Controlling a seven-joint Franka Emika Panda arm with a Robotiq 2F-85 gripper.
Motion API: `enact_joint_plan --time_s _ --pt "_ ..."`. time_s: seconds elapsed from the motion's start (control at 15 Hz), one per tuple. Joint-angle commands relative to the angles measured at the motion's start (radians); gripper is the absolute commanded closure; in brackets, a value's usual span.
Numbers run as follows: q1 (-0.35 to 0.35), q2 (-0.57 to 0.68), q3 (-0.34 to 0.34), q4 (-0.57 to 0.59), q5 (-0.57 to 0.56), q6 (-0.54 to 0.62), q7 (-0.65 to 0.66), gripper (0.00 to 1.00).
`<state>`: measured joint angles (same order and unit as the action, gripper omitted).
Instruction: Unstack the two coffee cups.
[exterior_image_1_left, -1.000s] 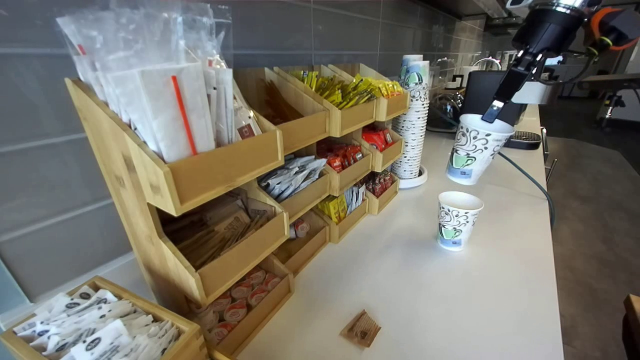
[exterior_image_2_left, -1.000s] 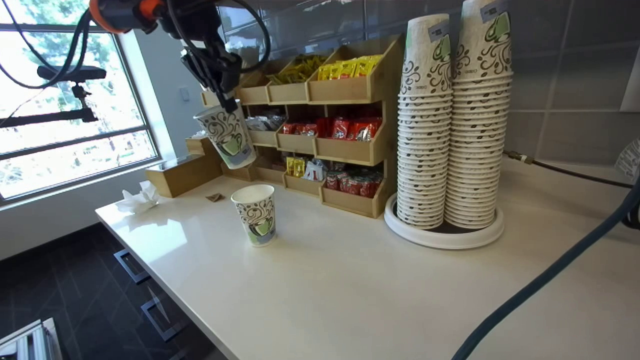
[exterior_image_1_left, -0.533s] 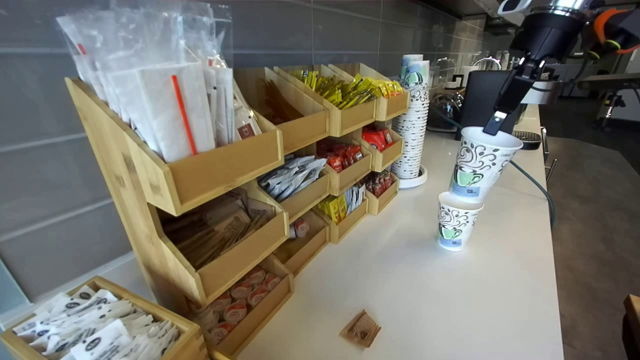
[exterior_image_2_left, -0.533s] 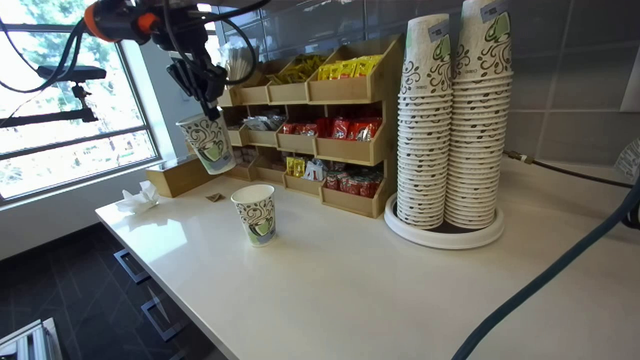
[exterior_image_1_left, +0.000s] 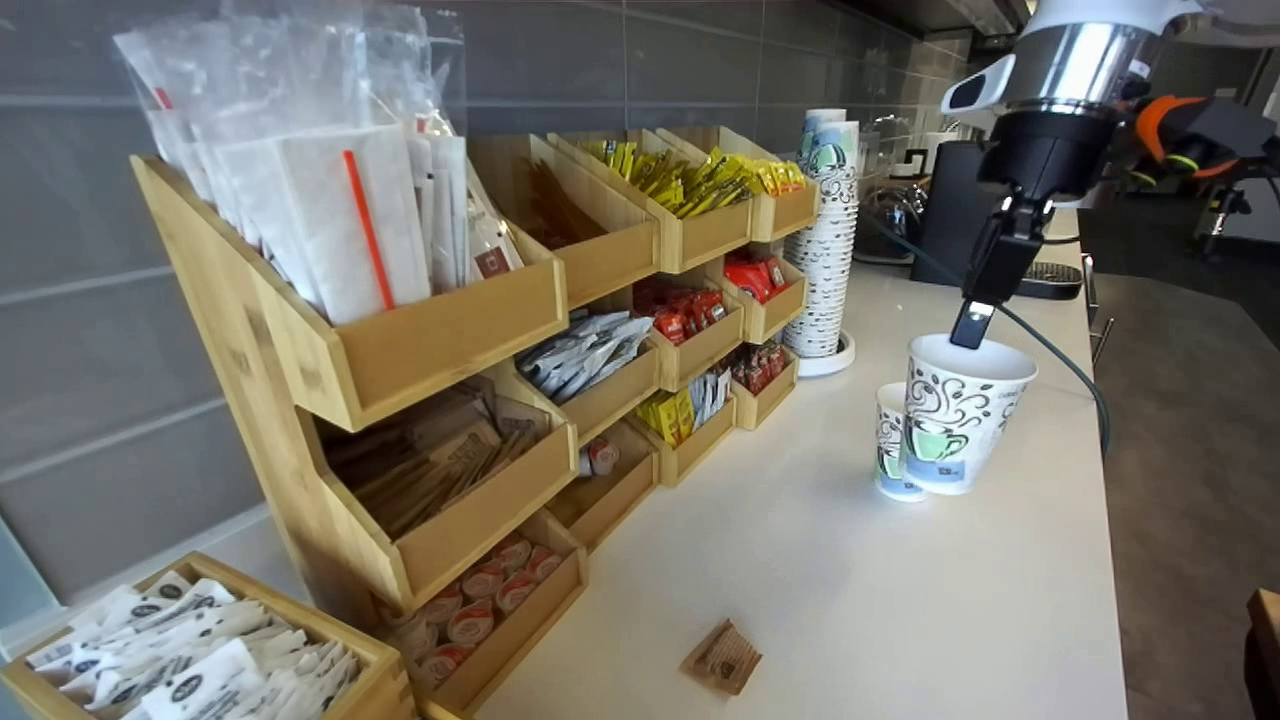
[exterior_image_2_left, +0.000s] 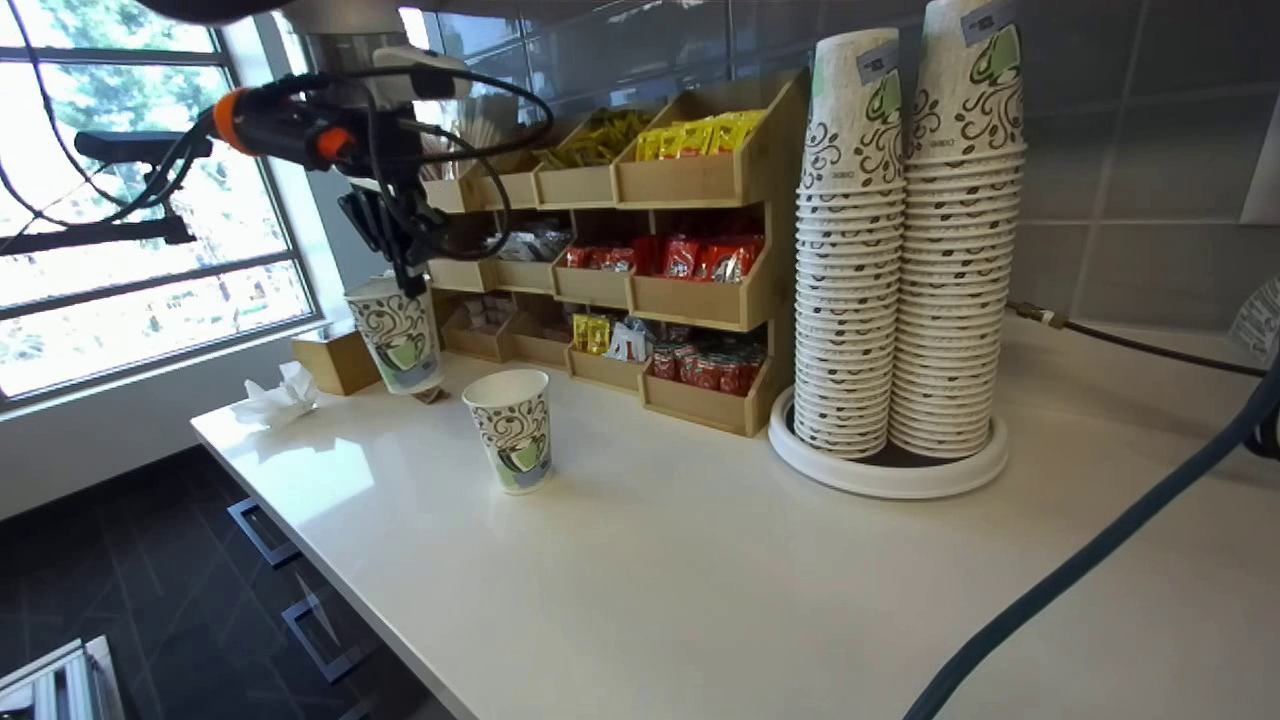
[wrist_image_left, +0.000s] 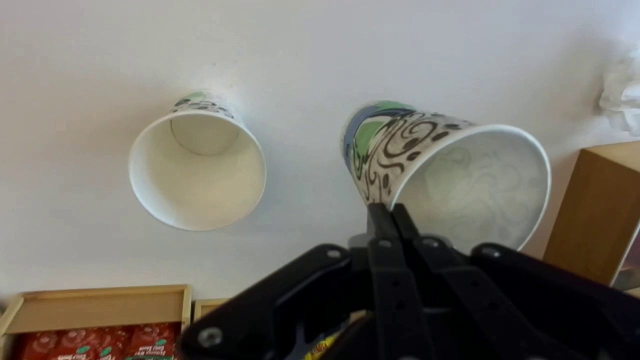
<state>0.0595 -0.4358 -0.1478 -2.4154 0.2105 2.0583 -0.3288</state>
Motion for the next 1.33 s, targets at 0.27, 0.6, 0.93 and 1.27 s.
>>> enact_joint_plan --time_s 0.27,0.6,0.93,1.27 --pt "0.001 0.108 0.007 -0.019 0.086 0.041 -0.039 0.99" --pt "-0.002 0.143 0.022 -0.025 0.084 0.071 -0.043 0.99" --pt "-0.002 0.158 0.042 -0.034 0.07 0.117 -0.045 0.99" --pt "-0.002 0.17 0.057 -0.054 0.059 0.182 -0.052 0.99"
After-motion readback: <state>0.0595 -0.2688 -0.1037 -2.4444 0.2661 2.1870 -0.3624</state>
